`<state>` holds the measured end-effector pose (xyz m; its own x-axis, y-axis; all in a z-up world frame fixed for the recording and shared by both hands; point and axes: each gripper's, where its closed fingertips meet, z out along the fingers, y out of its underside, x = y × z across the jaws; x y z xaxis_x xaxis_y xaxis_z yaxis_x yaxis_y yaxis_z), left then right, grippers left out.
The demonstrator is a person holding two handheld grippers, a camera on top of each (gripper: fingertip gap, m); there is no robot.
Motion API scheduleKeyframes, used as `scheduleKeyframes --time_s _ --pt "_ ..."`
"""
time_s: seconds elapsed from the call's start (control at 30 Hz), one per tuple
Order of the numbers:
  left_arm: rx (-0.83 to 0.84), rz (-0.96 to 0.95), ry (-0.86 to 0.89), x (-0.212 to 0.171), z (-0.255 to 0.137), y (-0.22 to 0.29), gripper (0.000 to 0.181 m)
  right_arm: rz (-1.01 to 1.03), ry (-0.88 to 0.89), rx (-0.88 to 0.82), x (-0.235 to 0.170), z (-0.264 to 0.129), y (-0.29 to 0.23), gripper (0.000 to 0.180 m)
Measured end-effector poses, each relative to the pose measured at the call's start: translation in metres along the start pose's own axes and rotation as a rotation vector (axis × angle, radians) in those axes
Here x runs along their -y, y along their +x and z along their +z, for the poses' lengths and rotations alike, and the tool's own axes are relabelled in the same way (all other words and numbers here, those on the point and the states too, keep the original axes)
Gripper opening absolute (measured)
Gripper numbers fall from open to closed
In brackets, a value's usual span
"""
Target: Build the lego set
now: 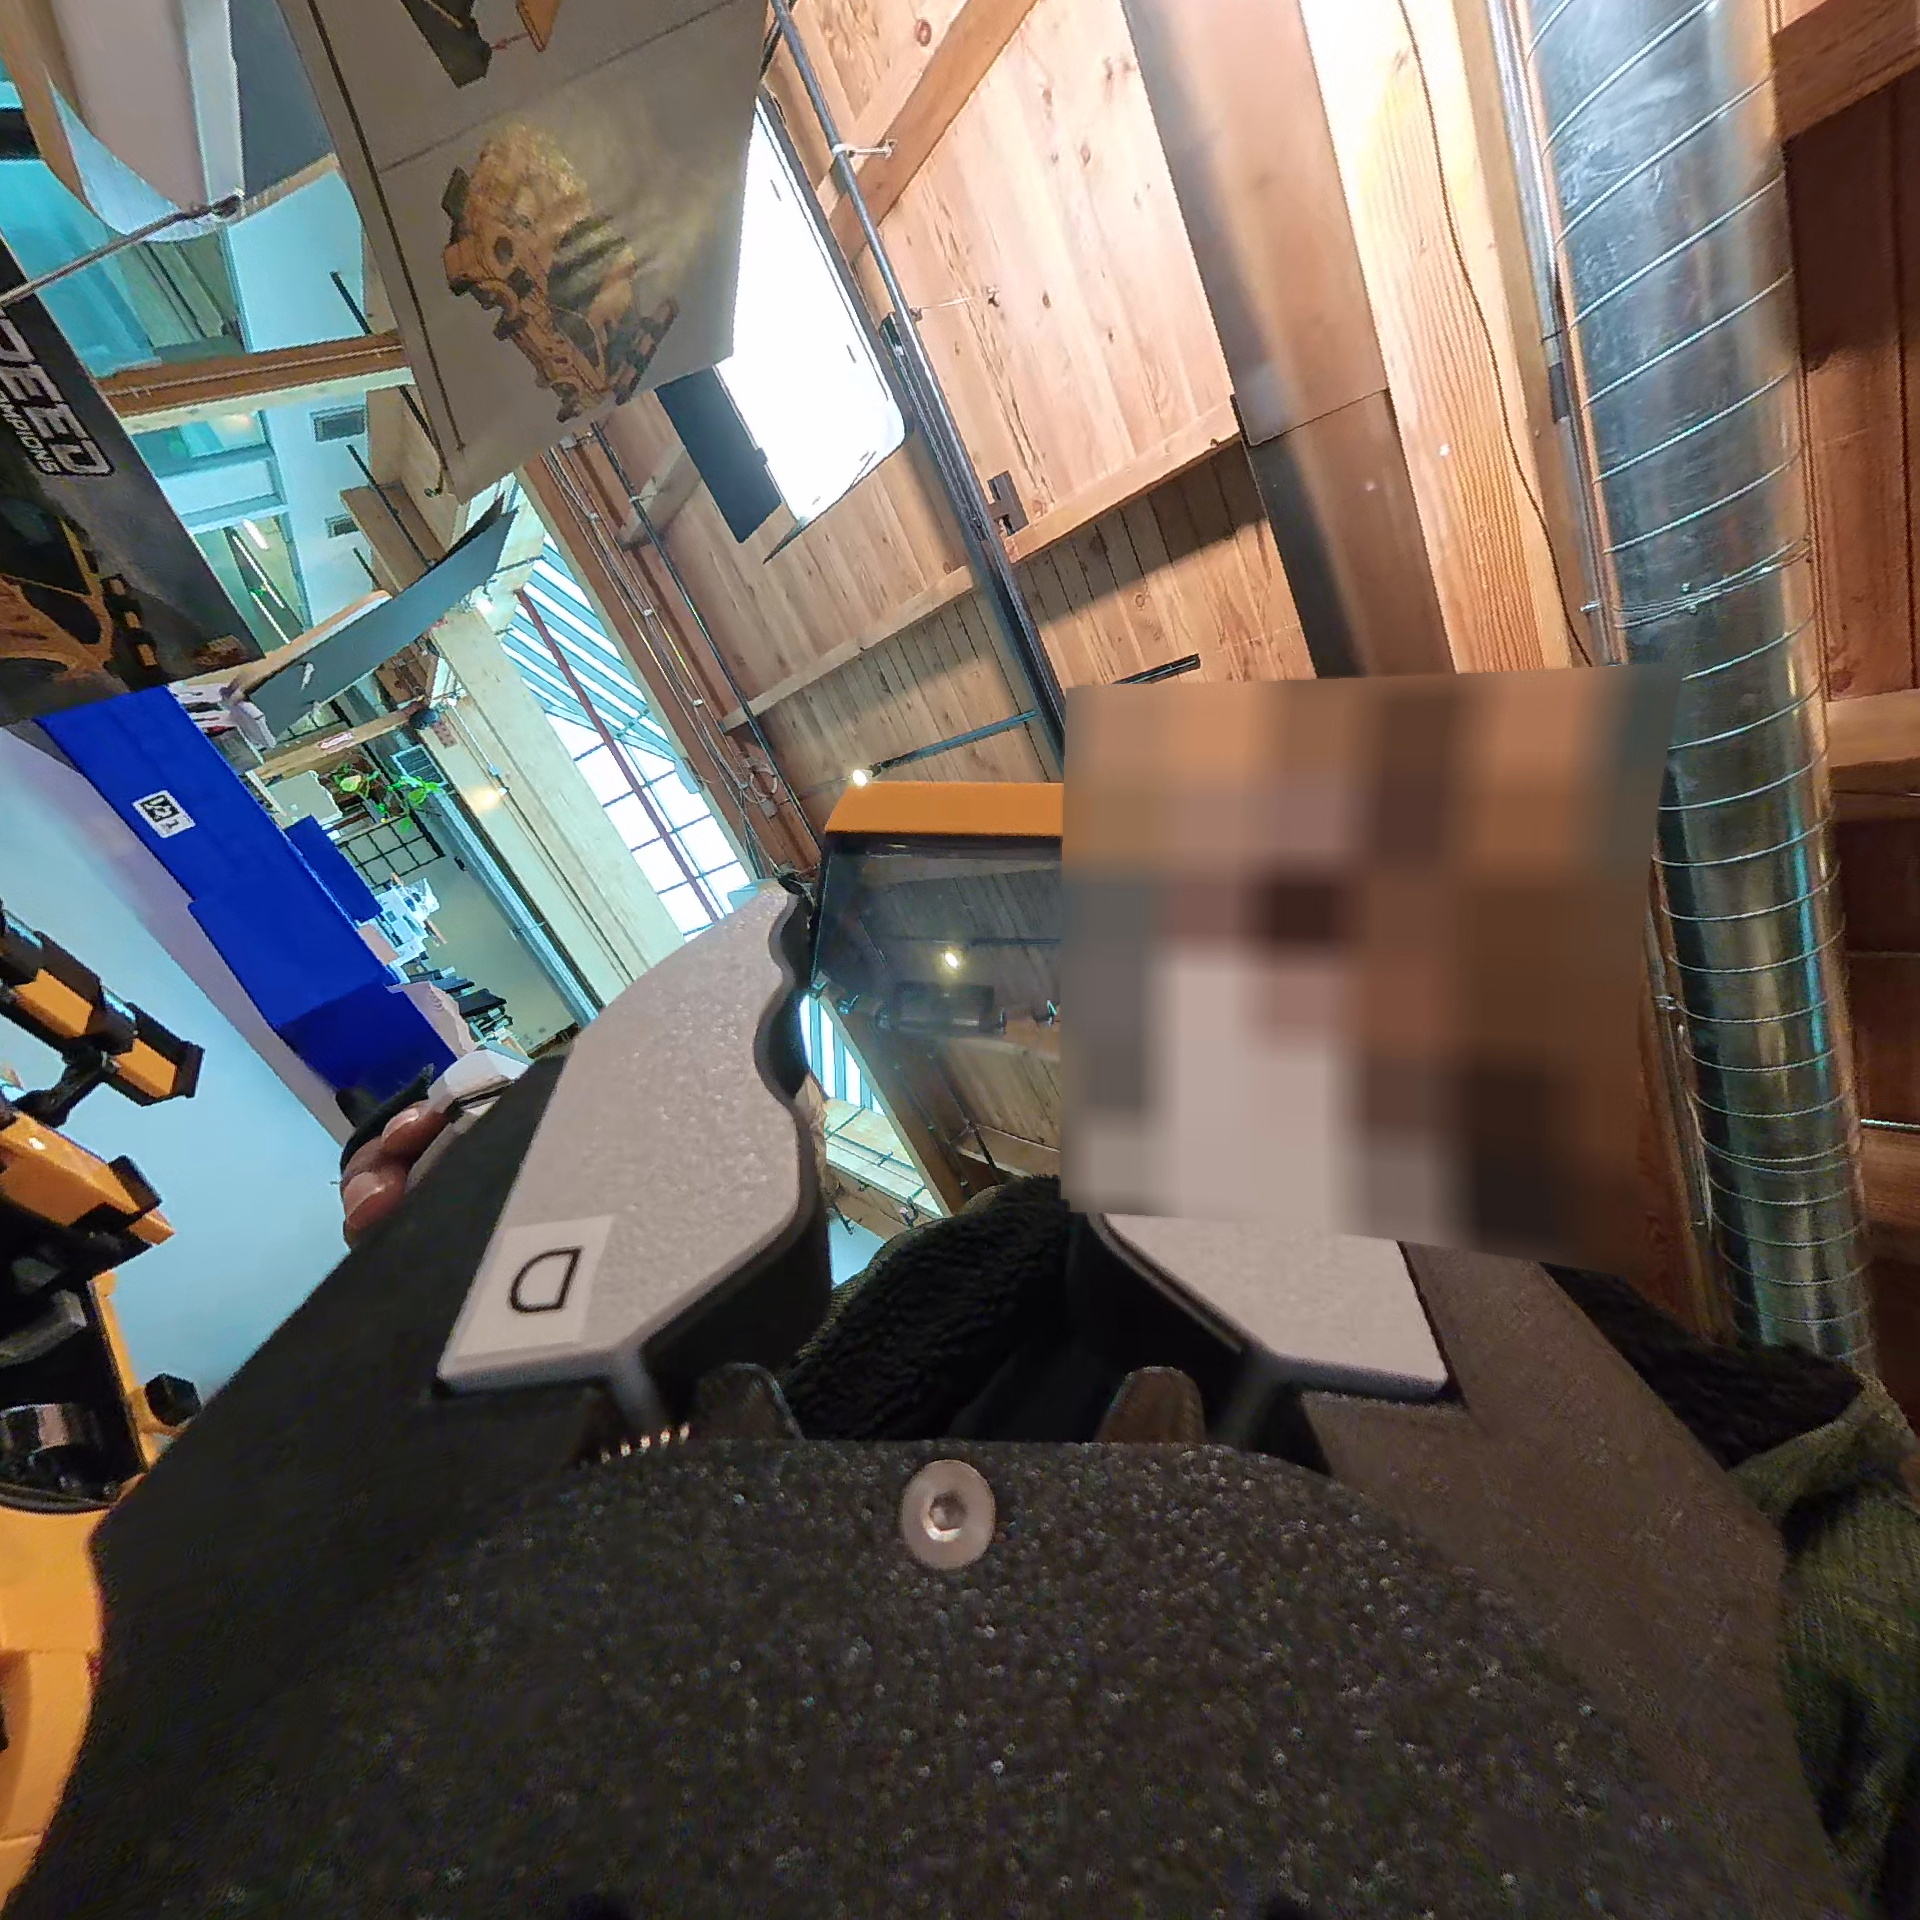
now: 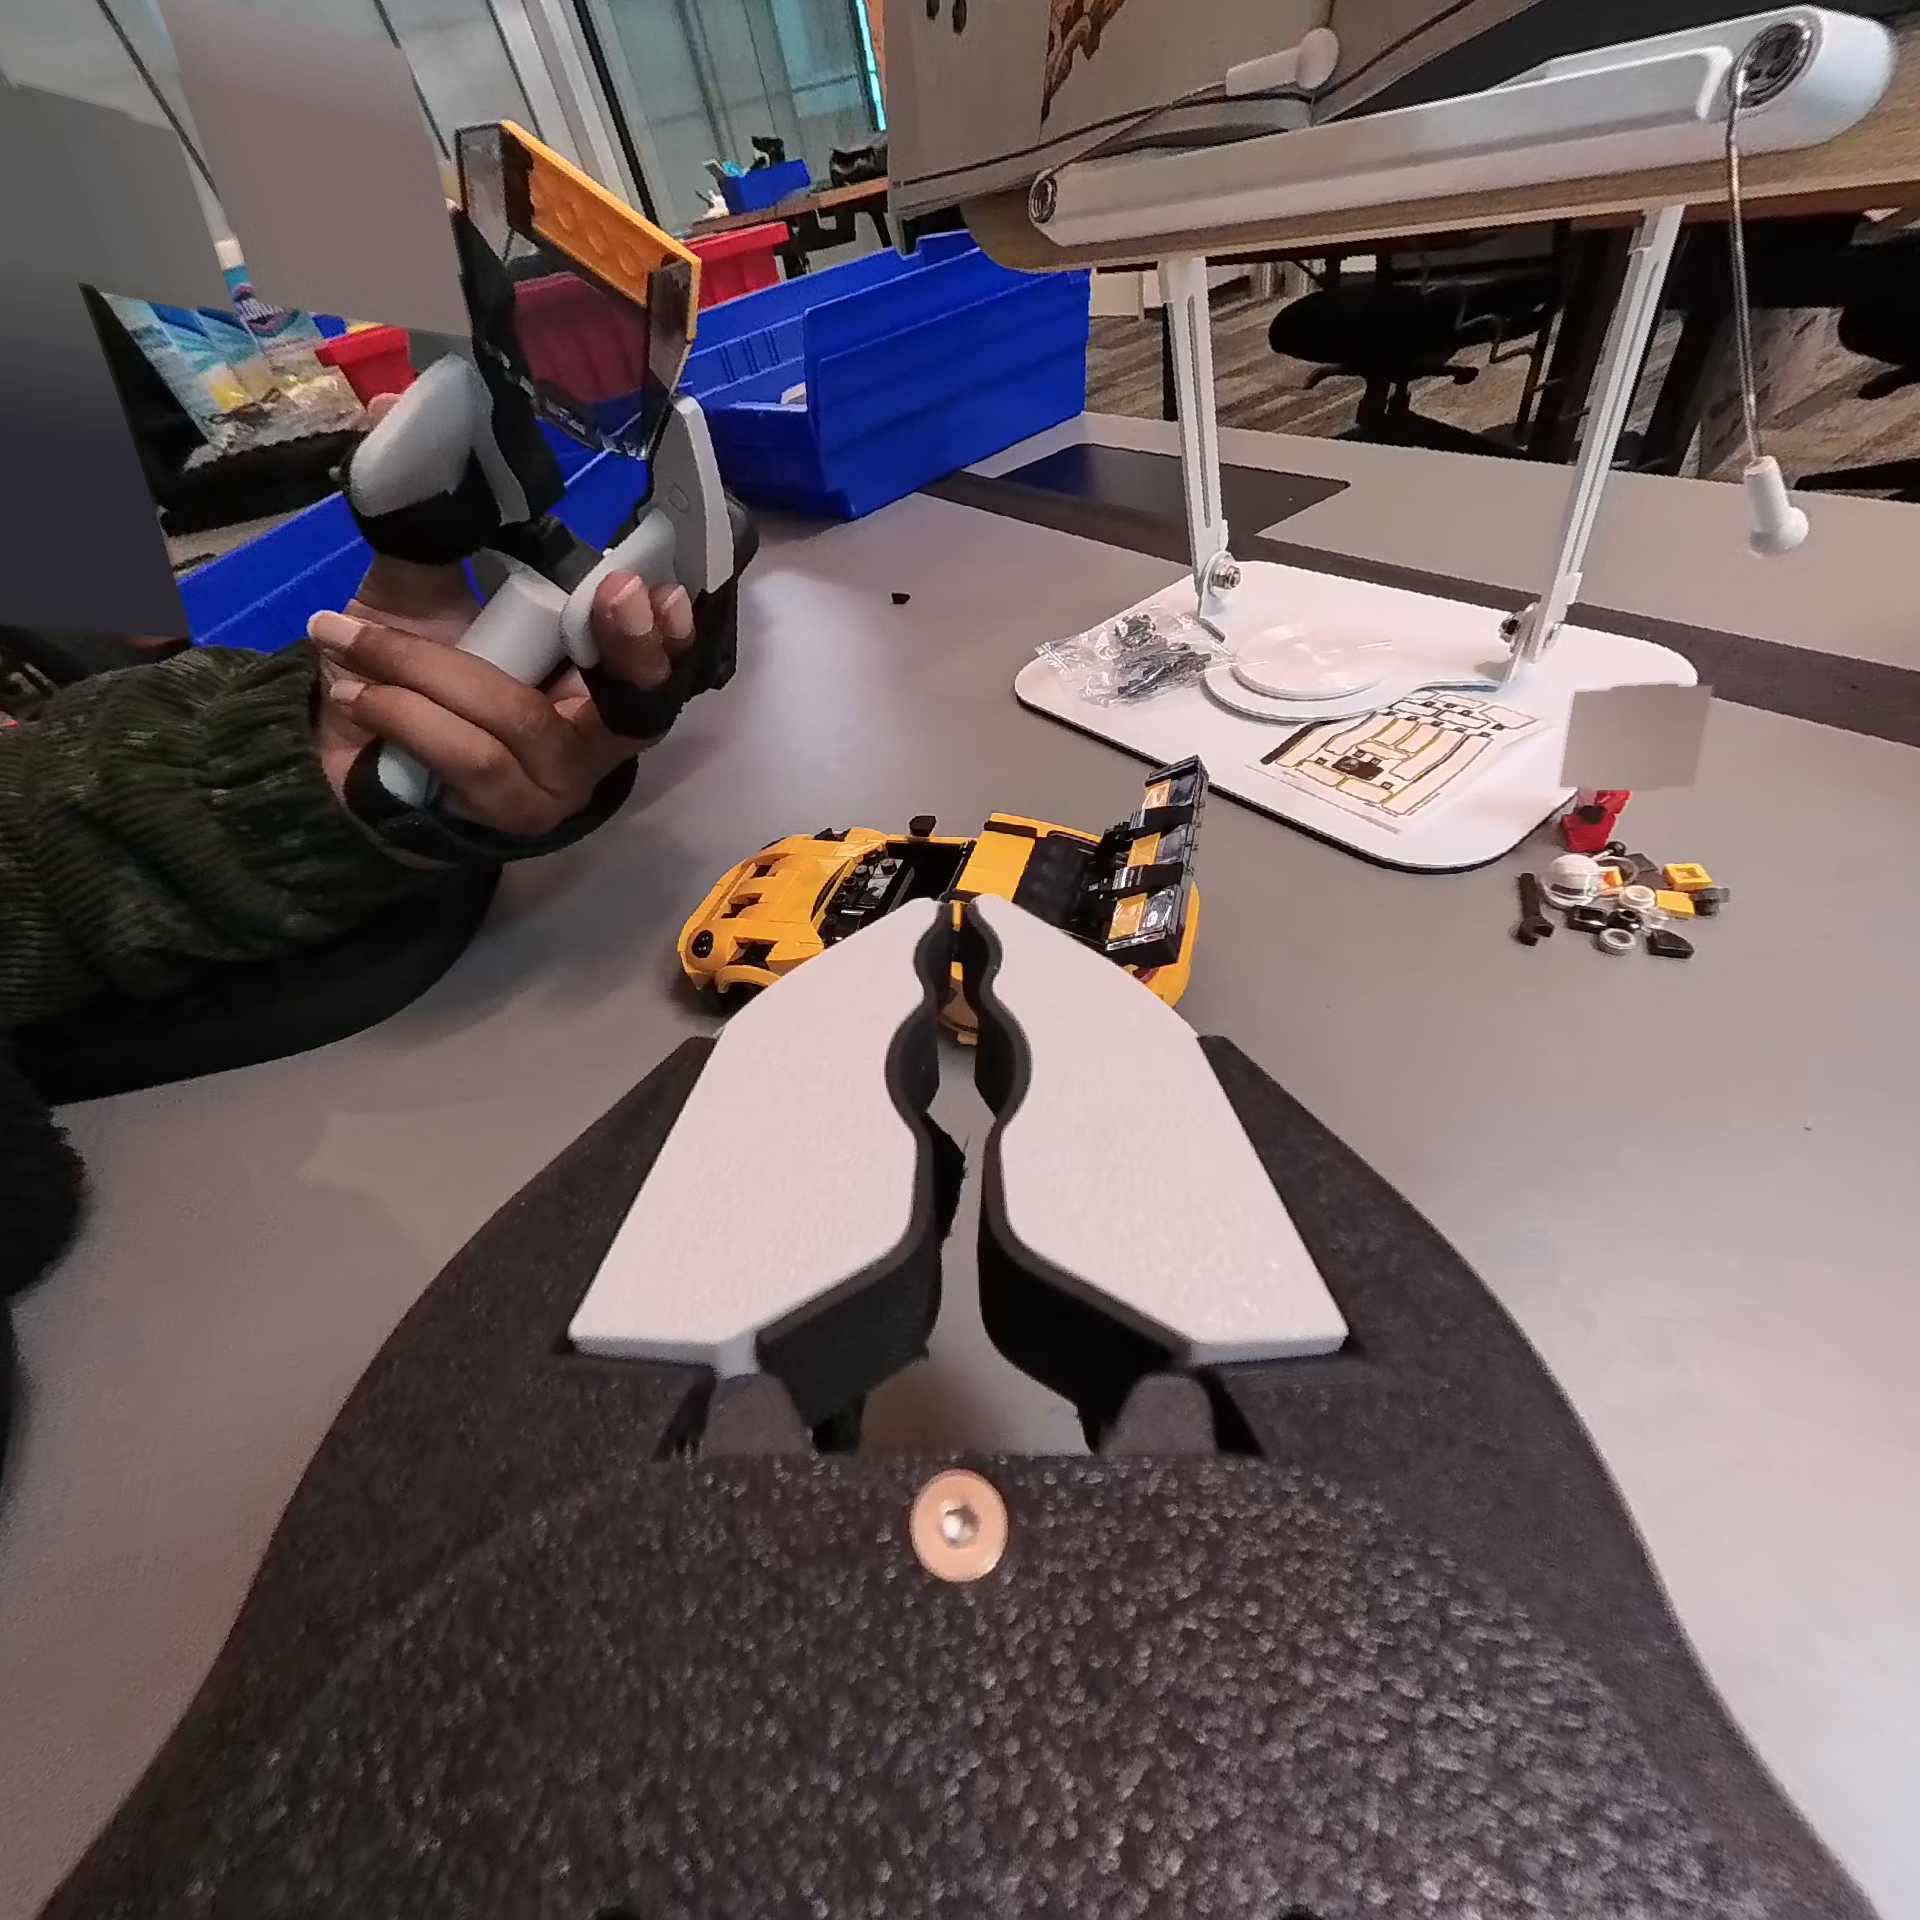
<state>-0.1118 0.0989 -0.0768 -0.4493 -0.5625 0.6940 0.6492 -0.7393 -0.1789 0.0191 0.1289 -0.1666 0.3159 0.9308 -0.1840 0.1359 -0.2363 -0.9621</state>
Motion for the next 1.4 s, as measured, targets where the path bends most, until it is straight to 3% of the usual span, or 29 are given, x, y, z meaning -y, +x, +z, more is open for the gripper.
scheduleKeyframes --time_s 0.17,0.3,0.5,0.67,1.4 --pt "0.094 0.071 -0.012 -0.001 -0.001 -0.011 0.053 -0.002 0.000 -0.004 0.000 0.000 0.001 0.000" --pt "0.338 0.277 -0.060 -0.001 -0.009 -0.037 0.053 -0.002 -0.004 -0.003 -0.001 0.000 0.001 0.000" --pt "0.782 0.697 -0.302 -0.008 -0.029 -0.080 0.053 0.002 -0.006 -0.005 -0.001 0.001 0.002 0.001" --pt "1.019 0.938 -0.463 -0.009 -0.046 -0.100 0.053 0.003 -0.007 -0.009 -0.002 0.001 0.003 0.000" --pt "1.175 1.133 -0.747 -0.031 -0.059 -0.127 0.053 0.016 0.010 -0.027 -0.001 0.002 0.009 0.000"
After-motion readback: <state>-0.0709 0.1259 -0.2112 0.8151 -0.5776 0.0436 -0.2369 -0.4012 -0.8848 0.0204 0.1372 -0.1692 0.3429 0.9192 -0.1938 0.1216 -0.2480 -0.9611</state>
